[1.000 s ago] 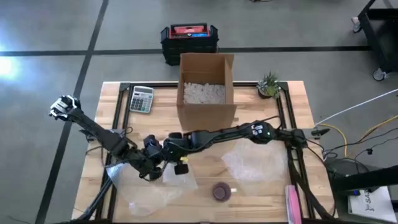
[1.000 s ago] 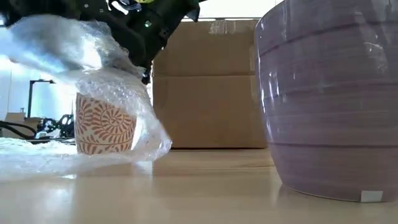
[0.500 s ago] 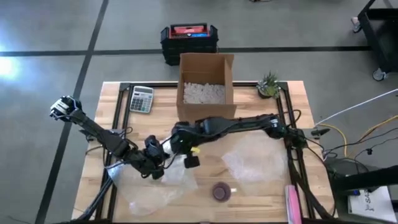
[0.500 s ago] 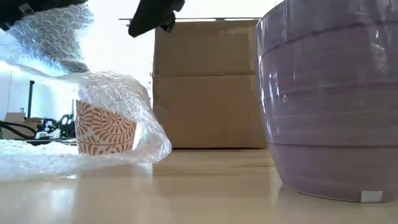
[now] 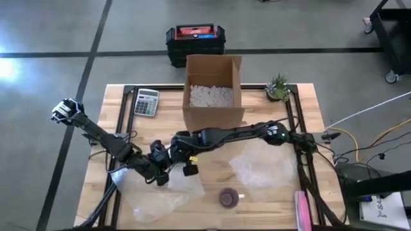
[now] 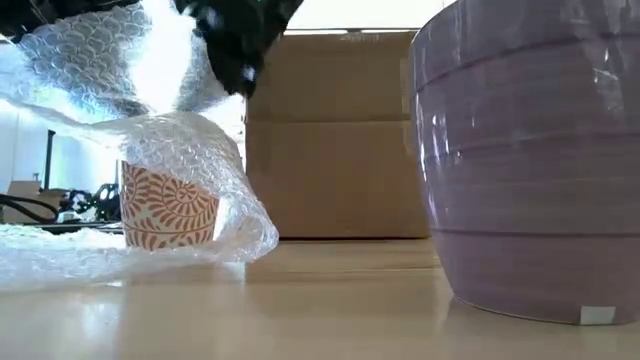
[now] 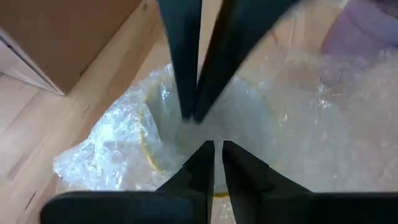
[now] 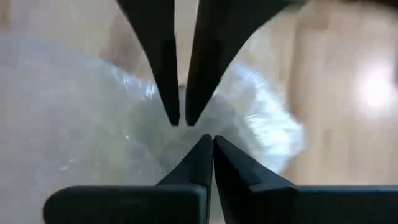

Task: Wrap mug
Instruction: Wrap the yellow mug with bubble wrap

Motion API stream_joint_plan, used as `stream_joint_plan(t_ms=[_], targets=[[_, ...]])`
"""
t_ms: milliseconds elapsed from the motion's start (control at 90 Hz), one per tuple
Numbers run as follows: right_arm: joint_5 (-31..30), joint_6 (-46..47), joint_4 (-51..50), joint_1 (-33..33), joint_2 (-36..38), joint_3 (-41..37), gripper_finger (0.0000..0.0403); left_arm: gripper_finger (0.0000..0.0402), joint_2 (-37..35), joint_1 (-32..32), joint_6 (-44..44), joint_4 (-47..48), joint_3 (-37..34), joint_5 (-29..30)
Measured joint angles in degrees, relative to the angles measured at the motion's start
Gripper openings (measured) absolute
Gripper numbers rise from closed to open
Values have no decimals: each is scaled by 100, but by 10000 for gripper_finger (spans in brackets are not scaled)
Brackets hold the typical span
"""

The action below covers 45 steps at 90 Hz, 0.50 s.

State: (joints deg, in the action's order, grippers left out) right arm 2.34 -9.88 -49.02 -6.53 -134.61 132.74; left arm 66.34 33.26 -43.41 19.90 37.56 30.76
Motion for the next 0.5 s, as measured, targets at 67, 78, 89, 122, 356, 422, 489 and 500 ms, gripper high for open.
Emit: stream_joint_plan(t_ms=[67,78,89,122,356,422,489,500], targets=[[-92,-63,53,-1,81,37,0,20,-16,0,23,-1,0,0],[-107,-66,53,1,91,40,0,20,-17,0,25,-14,1,1],[-107,-67,46,5,97,40,0,20,-19,0,26,-31,2,2],[-100,-60,24,22,101,40,0,20,-19,0,26,-52,4,2],[-35,-24,105,100,-243,-305,0,20,-21,2,28,-40,2,0],[-25,-20,158,90,-318,-393,0,20,-45,0,27,-35,5,-43],[-11,-15,225,89,-331,-425,0,20,-99,-2,-21,56,131,-255],[-15,-12,223,90,-331,-436,0,20,-110,0,-22,64,164,-298]])
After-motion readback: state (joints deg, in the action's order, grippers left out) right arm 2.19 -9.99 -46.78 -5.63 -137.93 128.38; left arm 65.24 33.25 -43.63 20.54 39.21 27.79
